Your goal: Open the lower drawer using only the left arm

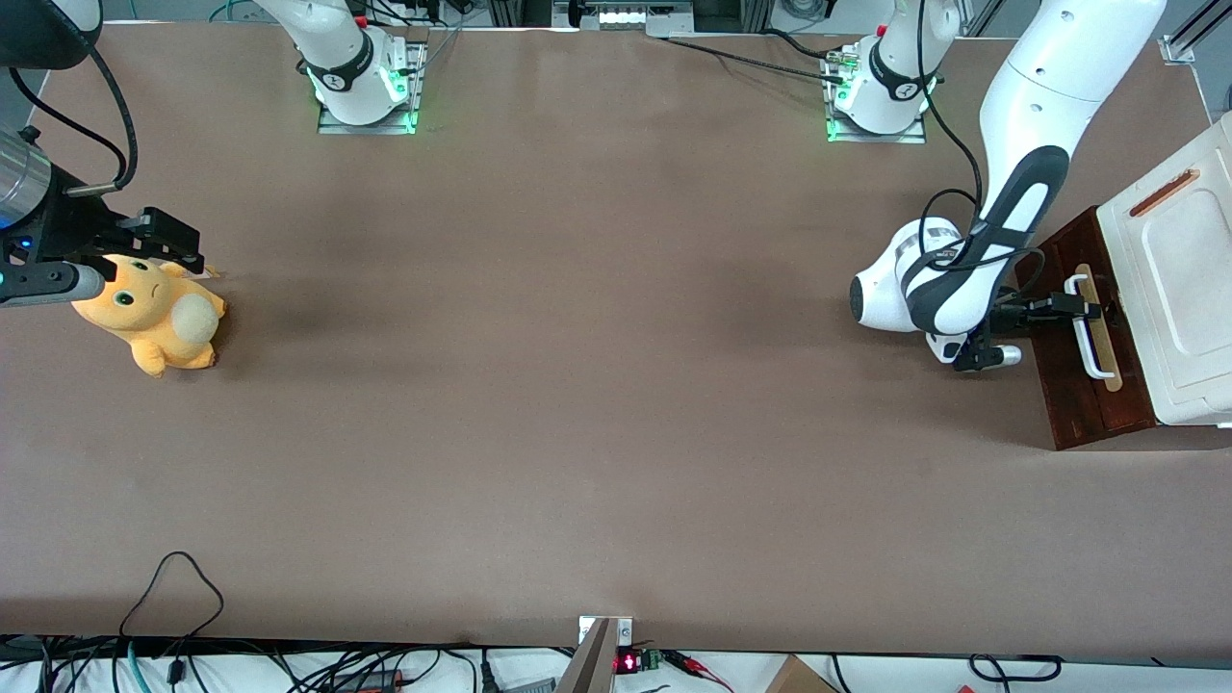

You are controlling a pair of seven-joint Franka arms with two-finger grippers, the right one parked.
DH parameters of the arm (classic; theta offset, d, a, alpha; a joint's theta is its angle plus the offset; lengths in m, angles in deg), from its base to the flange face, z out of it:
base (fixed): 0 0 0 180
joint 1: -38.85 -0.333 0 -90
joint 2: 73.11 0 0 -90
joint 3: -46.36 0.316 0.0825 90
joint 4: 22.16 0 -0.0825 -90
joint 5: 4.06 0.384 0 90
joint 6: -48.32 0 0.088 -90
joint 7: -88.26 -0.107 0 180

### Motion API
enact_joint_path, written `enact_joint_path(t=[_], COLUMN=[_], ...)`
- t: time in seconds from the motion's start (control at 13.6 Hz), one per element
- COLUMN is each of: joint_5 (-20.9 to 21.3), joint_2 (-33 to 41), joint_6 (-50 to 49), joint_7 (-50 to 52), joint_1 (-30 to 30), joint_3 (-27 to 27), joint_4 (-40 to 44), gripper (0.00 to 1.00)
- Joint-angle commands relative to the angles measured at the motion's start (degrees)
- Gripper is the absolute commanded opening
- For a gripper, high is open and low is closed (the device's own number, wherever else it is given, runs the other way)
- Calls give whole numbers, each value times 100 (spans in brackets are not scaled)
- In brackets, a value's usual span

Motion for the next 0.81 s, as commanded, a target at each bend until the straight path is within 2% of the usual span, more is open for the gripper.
enact_joint_path(t=[0.0, 0.44, 0.59, 0.74], joint_5=[138, 226, 226, 235], joint_2=[-73, -108, -116, -117], joint_6=[134, 143, 143, 143], joint_7=[-106, -115, -106, -115], joint_1=[-51, -51, -51, -51], joint_3=[75, 102, 102, 111], joint_4=[116, 160, 160, 160], gripper=[64, 57, 48, 44])
